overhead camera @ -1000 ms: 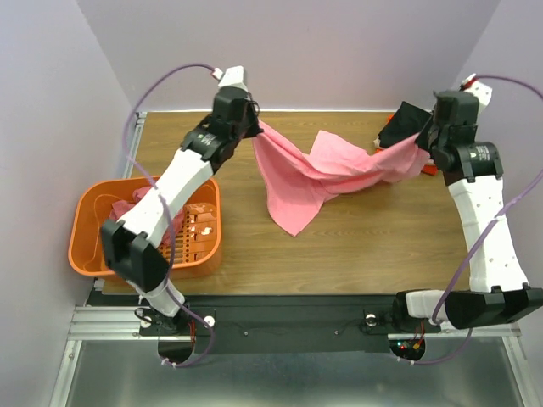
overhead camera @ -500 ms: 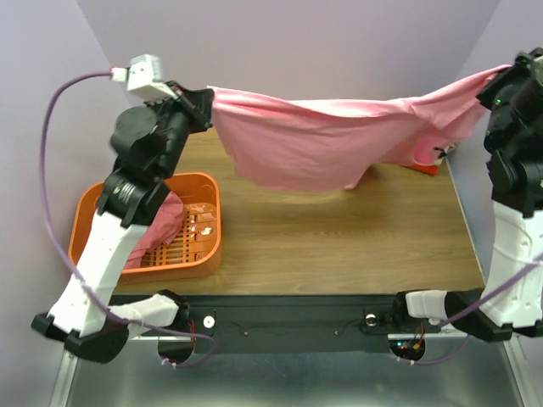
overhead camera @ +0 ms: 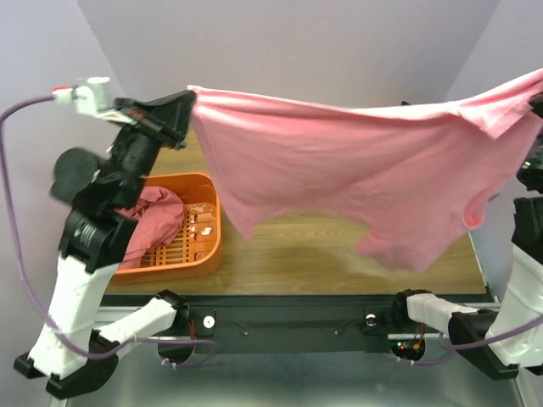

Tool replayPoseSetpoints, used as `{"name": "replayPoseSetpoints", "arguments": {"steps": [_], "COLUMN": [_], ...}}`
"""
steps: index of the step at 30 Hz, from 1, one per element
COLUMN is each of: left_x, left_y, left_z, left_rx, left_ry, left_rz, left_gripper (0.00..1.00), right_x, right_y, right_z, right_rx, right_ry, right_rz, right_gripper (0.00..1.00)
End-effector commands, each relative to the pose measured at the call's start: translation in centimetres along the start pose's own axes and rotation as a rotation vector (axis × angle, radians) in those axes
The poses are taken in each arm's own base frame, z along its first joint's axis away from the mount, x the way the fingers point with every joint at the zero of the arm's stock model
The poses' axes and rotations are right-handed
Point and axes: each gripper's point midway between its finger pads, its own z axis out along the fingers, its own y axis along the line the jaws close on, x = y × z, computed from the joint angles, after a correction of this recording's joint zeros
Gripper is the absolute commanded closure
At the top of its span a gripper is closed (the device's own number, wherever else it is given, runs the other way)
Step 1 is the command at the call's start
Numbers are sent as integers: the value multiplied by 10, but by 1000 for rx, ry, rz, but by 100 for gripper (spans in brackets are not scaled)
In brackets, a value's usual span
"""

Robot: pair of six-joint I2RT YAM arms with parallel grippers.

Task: Fold and stack the t-shirts
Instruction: Flatten the tshirt out

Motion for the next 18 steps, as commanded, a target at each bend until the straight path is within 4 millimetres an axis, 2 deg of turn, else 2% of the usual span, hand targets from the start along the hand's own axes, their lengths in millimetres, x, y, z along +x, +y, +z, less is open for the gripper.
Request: {"name": "replayPoseSetpoints", "arguments": {"steps": [1, 2, 3, 5, 6, 8, 9, 10, 11, 12, 13, 14, 15, 16, 18], "left_x": [72, 85, 111, 132, 150, 156, 171, 167, 170, 179, 169, 171, 176, 162, 156], "left_y": [8, 10, 18, 28, 41, 53, 63, 65, 69, 82, 83, 86, 92, 88, 91], "left_z": [41, 47, 59, 70, 80, 91, 100, 106, 110, 118, 125, 127, 133, 139, 142], "left_rx": [37, 41, 29, -1, -39, -93, -118, -129, -138, -183, -189, -201, -222, -222, -239], "left_ry": [187, 224, 283, 325, 356, 358, 386, 373, 382, 388, 368, 383, 393, 364, 356], "left_rz": [-1, -5, -7, -10, 2, 24, 43, 48, 52, 65, 67, 69, 74, 75, 85], "left_gripper": [100, 100, 100, 100, 100, 100, 100, 100, 100, 100, 100, 100, 100, 100, 100], "right_x": [80, 98, 123, 160, 188, 216, 236, 246, 252, 262, 263, 265, 260, 256, 243], "right_y": [28, 34, 43, 51, 59, 65, 69, 72, 74, 78, 78, 80, 82, 83, 84], "right_z": [37, 41, 48, 56, 63, 69, 74, 77, 80, 84, 86, 88, 90, 91, 92], "right_rx": [-28, -40, -60, -69, -83, -85, -90, -93, -91, -95, -94, -98, -103, -106, -110], "right_ry": [134, 169, 215, 284, 336, 387, 420, 437, 442, 455, 456, 455, 445, 435, 410], "right_rz": [-56, -63, -74, -82, -100, -99, -111, -110, -112, -118, -122, -124, -124, -124, -123], "right_gripper": [100, 100, 100, 100, 100, 100, 100, 100, 100, 100, 100, 100, 100, 100, 100]}}
